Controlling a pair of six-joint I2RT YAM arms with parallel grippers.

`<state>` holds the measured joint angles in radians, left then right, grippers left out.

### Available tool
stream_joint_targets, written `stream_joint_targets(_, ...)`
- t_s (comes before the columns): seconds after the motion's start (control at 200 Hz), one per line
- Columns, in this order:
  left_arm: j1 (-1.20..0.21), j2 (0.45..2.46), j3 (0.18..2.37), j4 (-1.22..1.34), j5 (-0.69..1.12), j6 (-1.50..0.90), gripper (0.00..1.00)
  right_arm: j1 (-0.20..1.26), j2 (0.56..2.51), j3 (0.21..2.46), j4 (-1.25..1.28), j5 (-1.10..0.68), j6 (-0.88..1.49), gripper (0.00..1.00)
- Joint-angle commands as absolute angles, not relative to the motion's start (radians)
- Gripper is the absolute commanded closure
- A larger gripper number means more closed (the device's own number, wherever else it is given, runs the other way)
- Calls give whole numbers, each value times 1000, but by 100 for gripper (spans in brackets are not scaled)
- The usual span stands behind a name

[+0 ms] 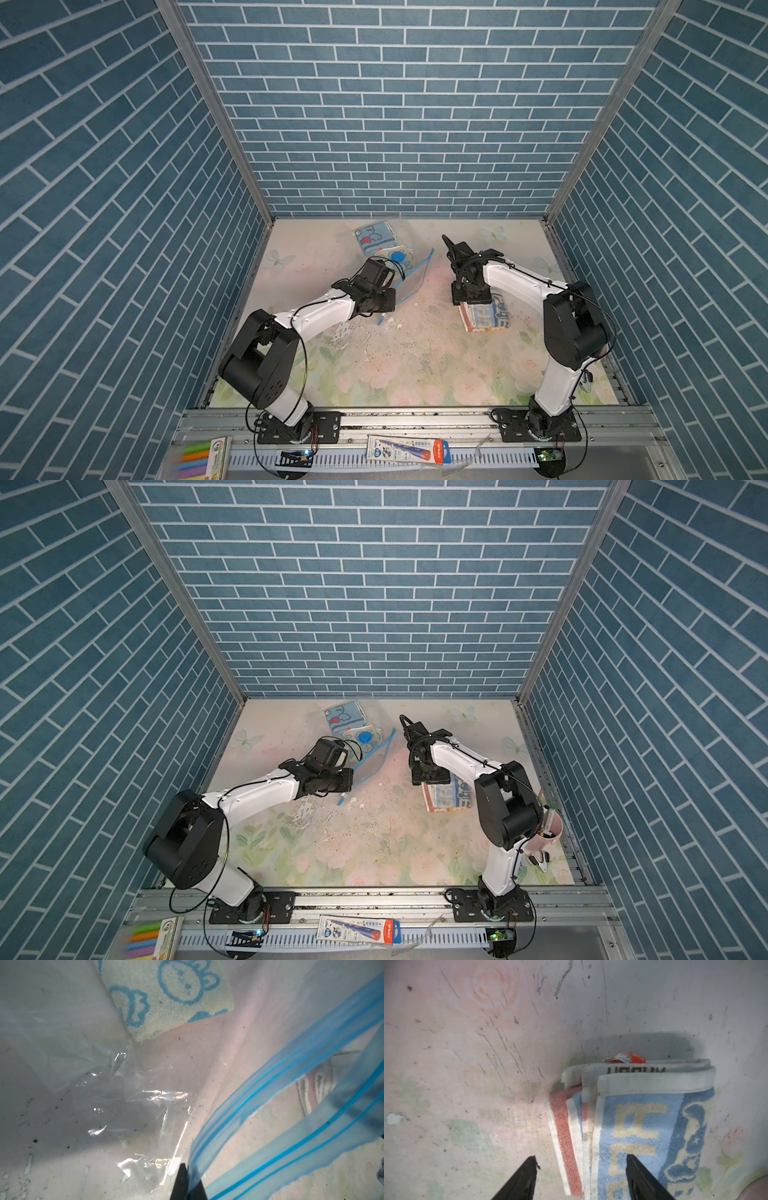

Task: Place the folded towel into the vacuum bag
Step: Adjust the towel at the center of the board, then pick up the towel from the center of the board.

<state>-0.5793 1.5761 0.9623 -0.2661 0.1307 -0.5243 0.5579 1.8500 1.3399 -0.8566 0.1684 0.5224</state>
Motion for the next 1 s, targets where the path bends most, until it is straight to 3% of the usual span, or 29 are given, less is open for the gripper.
stream_joint_targets(0.0, -572, 1561, 949, -259, 107, -530, 100, 555, 1889, 1331, -861, 184, 507, 30)
stream_joint_targets(0.65, -564, 1594, 955, -247, 124, -534, 100, 557, 1898, 1190, -798, 105, 512, 33)
stream_joint_targets(0.78, -564, 1594, 955, -249, 120, -534, 100, 557, 1911, 1177, -778, 97, 518, 40)
stream_joint_targets(0.995, -563, 1592, 953, -247, 118, -535, 100, 557, 1909, 1161, -751, 73, 541, 60)
